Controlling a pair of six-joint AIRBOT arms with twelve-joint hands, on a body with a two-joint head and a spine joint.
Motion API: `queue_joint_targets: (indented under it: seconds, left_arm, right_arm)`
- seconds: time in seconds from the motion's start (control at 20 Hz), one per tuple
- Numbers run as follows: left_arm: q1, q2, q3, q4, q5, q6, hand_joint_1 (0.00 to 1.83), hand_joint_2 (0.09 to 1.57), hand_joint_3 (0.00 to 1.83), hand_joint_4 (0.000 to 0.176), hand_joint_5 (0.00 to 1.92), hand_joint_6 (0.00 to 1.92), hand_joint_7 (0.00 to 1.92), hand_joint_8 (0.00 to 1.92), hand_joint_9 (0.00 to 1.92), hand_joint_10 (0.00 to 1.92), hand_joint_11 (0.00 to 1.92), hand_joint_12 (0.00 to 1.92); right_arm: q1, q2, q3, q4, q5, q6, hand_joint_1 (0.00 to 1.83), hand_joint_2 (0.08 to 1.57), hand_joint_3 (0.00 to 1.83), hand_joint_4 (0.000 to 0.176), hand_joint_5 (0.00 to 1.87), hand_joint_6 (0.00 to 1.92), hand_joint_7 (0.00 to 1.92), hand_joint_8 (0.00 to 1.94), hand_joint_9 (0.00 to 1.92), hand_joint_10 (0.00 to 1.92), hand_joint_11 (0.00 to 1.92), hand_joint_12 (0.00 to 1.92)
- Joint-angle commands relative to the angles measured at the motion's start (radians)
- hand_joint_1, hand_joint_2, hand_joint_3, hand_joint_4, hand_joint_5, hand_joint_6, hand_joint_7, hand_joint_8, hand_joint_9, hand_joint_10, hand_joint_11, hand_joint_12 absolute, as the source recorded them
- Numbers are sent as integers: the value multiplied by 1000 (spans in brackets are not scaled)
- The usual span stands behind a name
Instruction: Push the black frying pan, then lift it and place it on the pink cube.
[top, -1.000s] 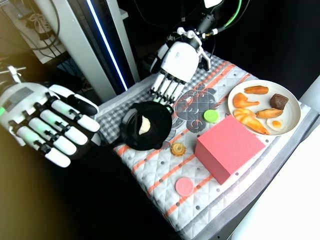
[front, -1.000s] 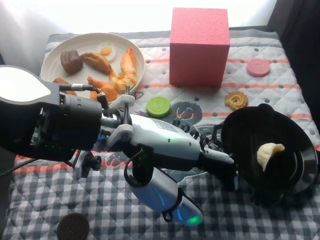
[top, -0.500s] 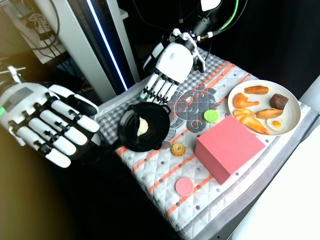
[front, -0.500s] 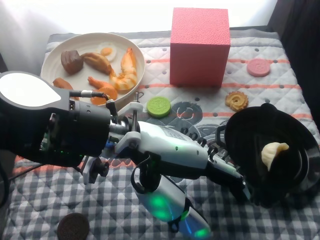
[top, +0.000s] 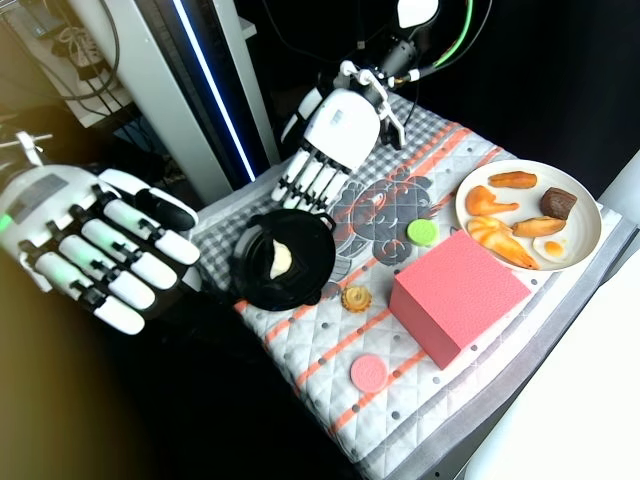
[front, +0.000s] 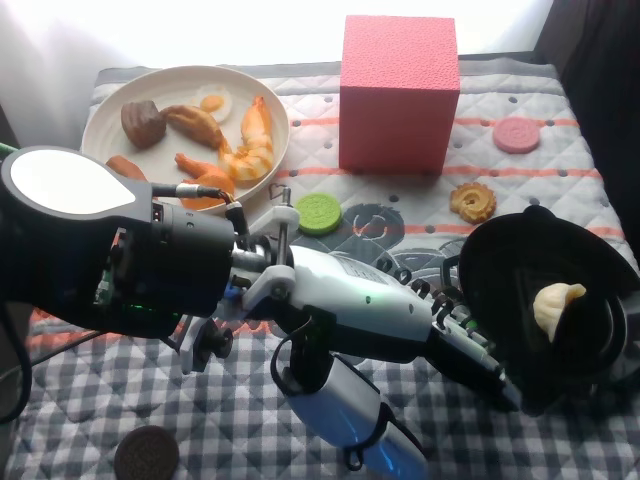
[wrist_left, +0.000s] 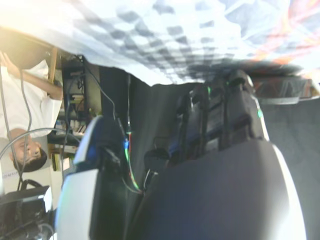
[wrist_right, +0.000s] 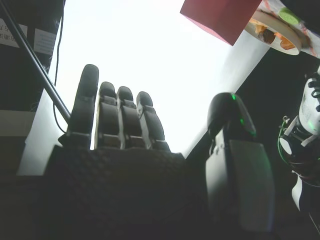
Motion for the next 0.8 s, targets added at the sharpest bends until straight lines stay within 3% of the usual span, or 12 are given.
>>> queue_joint_targets:
  seconds: [0.0,0.1,0.15,0.2,0.25,0.3,0.4,0.45,0.5,0.55,0.6,0.75]
  left_arm:
    - [-1,-5,3,-66,-30,5,643,1186,1,21,329,130,218,11,100,22,0,0]
    - [0,-11,7,-74,-30,8,690,1177,0,30,288,121,178,1,65,4,0,0]
    - [0,-14,7,-74,-31,9,601,1198,0,33,296,277,225,7,110,10,0,0]
    - [0,-17,9,-81,-31,15,601,1198,0,33,296,277,225,7,110,10,0,0]
    - [2,-21,11,-98,-31,31,543,1269,0,30,185,441,182,2,61,3,0,0]
    - [3,-25,13,-103,-31,34,600,1286,0,39,134,469,204,19,73,16,0,0]
    - [6,-29,15,-103,-32,34,510,1307,3,46,125,454,213,20,65,12,0,0]
    - [8,-31,16,-103,-32,34,550,1289,1,43,163,565,243,9,92,14,0,0]
    - [10,-29,17,-103,-29,34,699,1257,0,26,227,713,307,23,145,27,0,0]
    - [14,-16,17,-103,-24,29,765,1227,0,22,217,638,286,8,135,19,0,0]
    - [13,-2,13,-103,-25,21,690,1195,0,57,177,472,182,1,85,3,0,0]
    - [6,38,-7,-84,-20,3,397,1180,11,44,217,234,231,0,148,13,14,19]
  right_arm:
    - [-1,2,5,6,131,3,358,1246,0,34,0,0,0,0,0,0,0,490]
    - [-1,2,5,6,131,3,335,1225,0,38,0,0,0,0,0,0,0,606]
    - [-1,2,5,6,131,3,336,1224,0,29,0,0,0,0,2,1,0,766]
    - [-1,2,5,6,131,3,336,1224,0,29,0,0,0,0,2,1,0,766]
    - [-1,2,5,6,131,3,364,1232,1,27,0,0,0,0,0,0,0,650]
    - [-1,1,5,7,131,3,337,1229,0,25,0,0,0,0,0,0,0,630]
    - [-1,1,6,7,131,3,341,1232,0,21,0,0,0,0,0,0,0,541]
    - [-1,1,6,8,131,3,354,1235,0,22,0,0,0,0,0,0,0,453]
    - [-2,1,6,9,131,3,356,1237,0,15,0,0,0,0,0,0,0,477]
    - [-3,1,6,10,131,4,364,1240,0,15,0,0,0,0,0,0,0,447]
    - [-4,1,6,11,131,7,365,1239,0,11,0,0,0,0,0,0,0,442]
    - [-7,-1,5,15,131,12,346,1231,0,17,0,0,0,0,0,0,0,620]
